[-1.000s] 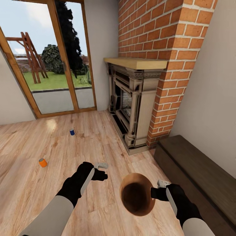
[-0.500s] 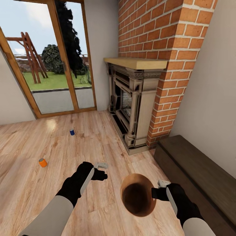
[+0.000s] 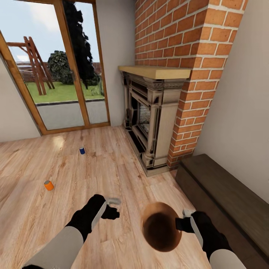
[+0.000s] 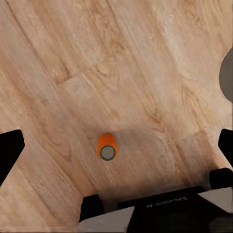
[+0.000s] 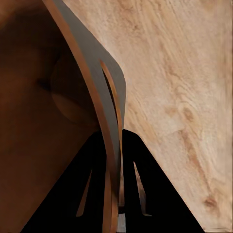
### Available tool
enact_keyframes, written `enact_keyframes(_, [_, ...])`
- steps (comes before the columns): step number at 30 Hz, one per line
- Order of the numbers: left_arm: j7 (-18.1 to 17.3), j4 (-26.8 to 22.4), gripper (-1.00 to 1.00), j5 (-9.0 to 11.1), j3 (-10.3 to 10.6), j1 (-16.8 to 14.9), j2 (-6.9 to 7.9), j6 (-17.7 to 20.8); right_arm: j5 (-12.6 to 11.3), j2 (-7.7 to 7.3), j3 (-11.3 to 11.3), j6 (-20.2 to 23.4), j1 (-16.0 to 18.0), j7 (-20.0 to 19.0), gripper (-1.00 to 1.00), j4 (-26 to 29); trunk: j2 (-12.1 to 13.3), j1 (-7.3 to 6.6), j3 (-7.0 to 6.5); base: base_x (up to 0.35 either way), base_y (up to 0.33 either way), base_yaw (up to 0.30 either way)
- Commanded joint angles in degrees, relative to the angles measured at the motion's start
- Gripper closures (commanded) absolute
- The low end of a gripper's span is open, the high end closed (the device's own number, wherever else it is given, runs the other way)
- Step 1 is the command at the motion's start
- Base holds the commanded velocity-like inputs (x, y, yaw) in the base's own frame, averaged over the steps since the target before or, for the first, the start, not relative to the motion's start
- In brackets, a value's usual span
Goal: Put the three can of soda from the living room inside the tash can in the kitchen.
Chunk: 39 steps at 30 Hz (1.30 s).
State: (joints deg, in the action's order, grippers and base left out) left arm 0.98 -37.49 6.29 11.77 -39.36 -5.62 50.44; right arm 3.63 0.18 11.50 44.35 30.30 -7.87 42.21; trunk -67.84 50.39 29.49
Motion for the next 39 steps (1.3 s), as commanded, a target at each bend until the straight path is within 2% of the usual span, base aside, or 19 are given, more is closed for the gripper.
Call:
enact_keyframes(1, [0.2,1.5,-1.0,0.0,0.0,0.0,0.0,-0.8,-1.0,0.04,0.0,0.0,0.0,0.6,1.0,-0.2,0.0,-0.01,-0.01,0.0,0.0,0.0])
enact_keyframes(5, [2.6,7.1,-1.0,0.3,-0.1,0.0,0.0,-4.2,-1.1,0.02,0.2,-0.3,0.0,3.9,1.0,-0.9,0.0,-0.01,-0.01,0.0,0.0,0.0])
enact_keyframes(8, [3.5,9.1,-1.0,0.4,-0.1,0.0,0.01,-6.0,-1.0,0.07,0.1,-0.4,0.0,4.6,1.0,-1.1,0.0,-0.01,-0.01,0.0,0.0,0.0])
enact_keyframes(13, [3.8,10.6,-1.0,0.5,-0.2,0.0,0.1,-6.9,-0.9,0.1,0.1,-0.5,0.0,5.0,1.0,-1.1,0.0,-0.01,-0.01,0.0,0.0,0.0])
enact_keyframes(17, [3.9,11.1,-1.0,0.6,-0.1,0.0,0.09,-7.9,-1.0,0.07,0.1,-2.6,0.0,5.2,1.0,-1.2,0.0,-0.01,-0.01,0.0,0.0,0.0])
enact_keyframes(21, [3.9,11.2,-1.0,0.6,-0.1,0.1,0.09,-8.3,-0.7,0.27,-0.2,-2.2,0.0,5.5,1.0,-0.7,0.0,-0.01,-0.01,0.0,0.0,0.0])
enact_keyframes(25, [3.9,11.2,-1.0,0.6,-0.2,0.1,0.09,-8.4,-0.7,0.28,-0.3,1.0,0.2,8.1,1.0,2.8,0.0,-0.01,-0.01,0.0,0.0,0.0])
enact_keyframes(29, [4.1,11.2,-1.0,0.5,-0.2,0.1,0.07,-8.3,-1.0,0.71,-0.4,11.1,0.5,9.9,1.0,13.3,0.0,-0.01,-0.01,0.0,0.0,0.0])
enact_keyframes(32, [4.2,11.2,-1.0,0.5,-0.2,0.1,0.05,-8.2,-1.1,0.8,-0.4,14.3,0.6,10.2,1.0,17.6,0.0,-0.01,-0.01,0.0,0.0,0.0])
enact_keyframes(39, [4.1,11.2,-1.0,0.6,-0.4,0.3,0.08,-7.9,-1.4,0.75,-0.4,15.6,1.2,10.3,1.0,21.2,0.0,-0.01,-0.01,0.0,0.0,0.0])
